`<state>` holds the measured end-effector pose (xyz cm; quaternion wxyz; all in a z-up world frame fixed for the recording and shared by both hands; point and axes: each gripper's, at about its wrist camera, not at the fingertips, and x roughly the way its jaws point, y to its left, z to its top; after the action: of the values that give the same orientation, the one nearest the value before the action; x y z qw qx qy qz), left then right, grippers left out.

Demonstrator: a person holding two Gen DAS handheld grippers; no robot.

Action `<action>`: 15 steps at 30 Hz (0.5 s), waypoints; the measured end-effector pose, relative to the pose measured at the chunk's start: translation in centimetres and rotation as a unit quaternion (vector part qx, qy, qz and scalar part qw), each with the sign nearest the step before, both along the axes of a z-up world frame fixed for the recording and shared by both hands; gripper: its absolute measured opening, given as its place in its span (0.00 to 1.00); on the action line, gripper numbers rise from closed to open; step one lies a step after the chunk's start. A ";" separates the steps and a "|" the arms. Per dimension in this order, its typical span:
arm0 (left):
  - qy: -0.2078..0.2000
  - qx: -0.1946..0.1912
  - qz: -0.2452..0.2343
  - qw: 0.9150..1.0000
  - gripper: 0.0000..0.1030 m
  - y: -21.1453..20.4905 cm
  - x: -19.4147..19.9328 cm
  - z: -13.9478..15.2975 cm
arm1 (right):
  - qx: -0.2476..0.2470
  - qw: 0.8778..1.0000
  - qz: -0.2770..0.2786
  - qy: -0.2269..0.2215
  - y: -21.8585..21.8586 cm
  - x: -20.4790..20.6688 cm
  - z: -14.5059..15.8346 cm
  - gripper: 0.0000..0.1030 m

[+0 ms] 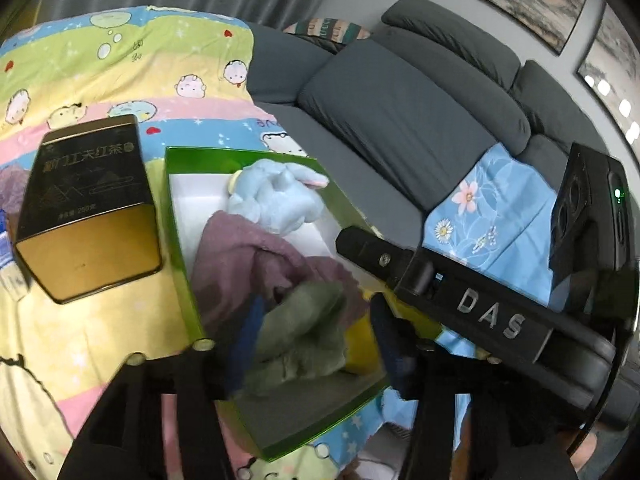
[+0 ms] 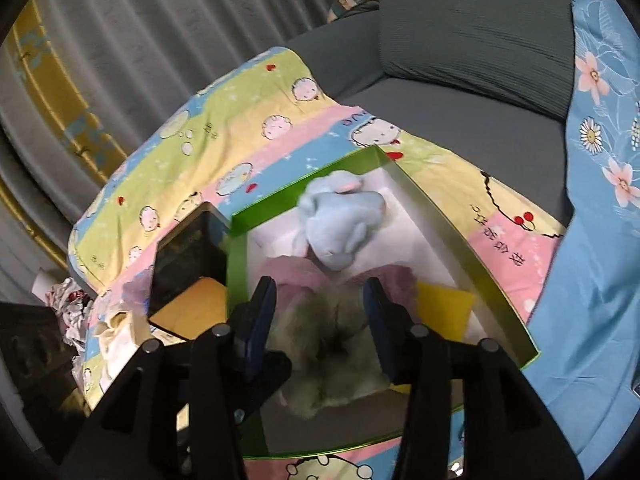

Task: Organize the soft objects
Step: 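Carry the grey-green cloth into the green box and release it, then move the empty right tool back toward the cream fluffy towel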

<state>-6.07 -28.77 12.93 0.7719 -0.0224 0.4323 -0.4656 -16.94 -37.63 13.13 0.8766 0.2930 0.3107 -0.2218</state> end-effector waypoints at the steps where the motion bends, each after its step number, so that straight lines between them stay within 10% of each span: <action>1: -0.004 0.001 0.001 1.000 0.68 0.1 0.0 0.1 | 0.002 1.000 0.002 -0.005 0.0 -0.1 0.0 0.60; 15: -0.044 -0.007 0.057 0.997 0.81 8.7 0.5 3.7 | -0.053 0.998 -0.012 -0.015 2.4 -0.3 2.2 0.88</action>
<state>-5.54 -20.02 16.60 0.8153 -0.0321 0.3922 -0.4247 -17.27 -35.26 15.33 0.8926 0.2531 0.2821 -0.2443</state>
